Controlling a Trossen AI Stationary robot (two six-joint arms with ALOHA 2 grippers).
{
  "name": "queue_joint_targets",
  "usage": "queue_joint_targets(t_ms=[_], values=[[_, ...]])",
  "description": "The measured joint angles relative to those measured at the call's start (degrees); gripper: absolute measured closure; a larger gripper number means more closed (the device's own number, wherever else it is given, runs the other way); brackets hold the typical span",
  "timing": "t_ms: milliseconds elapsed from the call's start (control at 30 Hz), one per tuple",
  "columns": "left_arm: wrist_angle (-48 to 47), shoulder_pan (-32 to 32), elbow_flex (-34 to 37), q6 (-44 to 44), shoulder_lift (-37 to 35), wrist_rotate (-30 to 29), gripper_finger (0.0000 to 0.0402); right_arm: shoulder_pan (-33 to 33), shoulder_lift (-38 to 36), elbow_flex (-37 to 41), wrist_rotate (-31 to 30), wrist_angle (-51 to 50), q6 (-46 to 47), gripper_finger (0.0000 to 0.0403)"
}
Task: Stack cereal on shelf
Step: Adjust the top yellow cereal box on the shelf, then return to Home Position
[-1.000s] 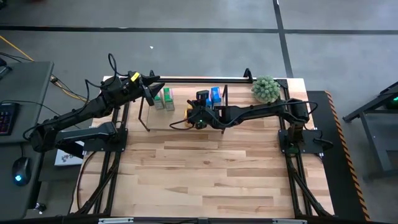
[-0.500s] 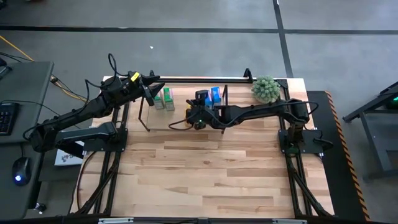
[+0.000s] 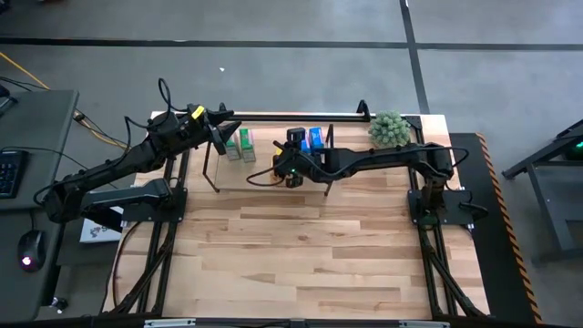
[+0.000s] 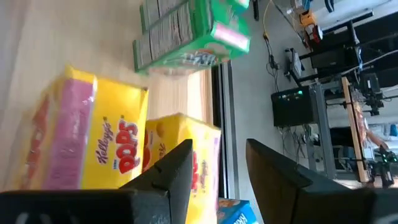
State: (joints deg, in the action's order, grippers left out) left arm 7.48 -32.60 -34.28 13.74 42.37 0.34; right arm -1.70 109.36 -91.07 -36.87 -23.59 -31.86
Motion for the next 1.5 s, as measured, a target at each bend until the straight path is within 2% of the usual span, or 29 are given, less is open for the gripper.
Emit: queue_joint_targets(t_ms=[167, 267, 333, 467, 567, 700, 767, 833, 900, 967, 1033, 1067, 1167, 1267, 1333, 1500], values=[[0.05, 0.00, 0.00, 0.39, 0.00, 0.00, 0.0165, -0.95, -3.96, -0.03, 2.32, -0.41, 0.28, 0.0261], [0.08, -0.03, 0.00, 2.62, 0.00, 2.04, 0.0165, -4.35, -8.38, -0.04, 7.86, -4.71, 7.19, 0.0261], [0.13, -0.39, 0.00, 4.40, -0.01, 6.08, 0.0165, -8.39, -11.82, -0.06, 16.69, -9.28, 14.87, 0.0261], [0.40, -1.66, 0.00, 8.48, 0.07, 15.97, 0.0165, -17.51, -17.75, 1.78, 38.90, -14.18, 25.02, 0.0261], [1.80, -1.99, 0.00, 10.87, 0.09, 18.51, 0.0165, -22.19, -21.42, 4.92, 49.28, -13.39, 27.88, 0.0261], [5.83, -1.85, 0.00, 13.37, 0.05, 20.36, 0.0166, -24.56, -26.34, 12.00, 53.39, -7.79, 28.72, 0.0268], [6.61, -1.01, 0.00, 15.04, -0.19, 21.13, 0.0173, -25.20, -28.56, 16.92, 54.36, -1.75, 31.70, 0.0287], [6.20, 1.11, 0.00, 16.89, -0.50, 21.02, 0.0198, -25.68, -30.63, 21.81, 56.18, 4.24, 34.58, 0.0318], [5.66, 5.29, -0.04, 19.05, -0.74, 19.06, 0.0240, -25.81, -31.94, 25.99, 57.42, 9.96, 37.09, 0.0361], [4.19, 11.78, -0.04, 19.16, -0.73, 14.03, 0.0301, -26.09, -32.56, 29.01, 57.51, 13.27, 38.62, 0.0391], [3.16, 19.44, 0.19, 17.77, -0.48, 6.51, 0.0367, -26.48, -32.61, 30.49, 57.53, 15.67, 39.85, 0.0389], [3.31, 23.01, 0.73, 17.12, -0.45, 2.69, 0.0383, -26.73, -32.61, 30.78, 57.52, 16.36, 40.40, 0.0385], [2.91, 31.69, 3.09, 15.18, -1.22, -8.33, 0.0384, -27.71, -32.63, 30.84, 58.86, 17.88, 40.50, 0.0396], [3.53, 34.78, 5.91, 11.73, -4.07, -14.60, 0.0395, -29.01, -32.65, 30.80, 62.12, 22.13, 41.08, 0.0399], [3.17, 34.30, 8.54, 11.05, -6.86, -14.93, 0.0399, -30.04, -32.65, 30.76, 64.83, 24.93, 42.38, 0.0401], [4.23, 31.44, 15.56, 11.17, -15.98, -9.25, 0.0401, -31.25, -32.65, 30.73, 67.84, 28.53, 44.21, 0.0402]])
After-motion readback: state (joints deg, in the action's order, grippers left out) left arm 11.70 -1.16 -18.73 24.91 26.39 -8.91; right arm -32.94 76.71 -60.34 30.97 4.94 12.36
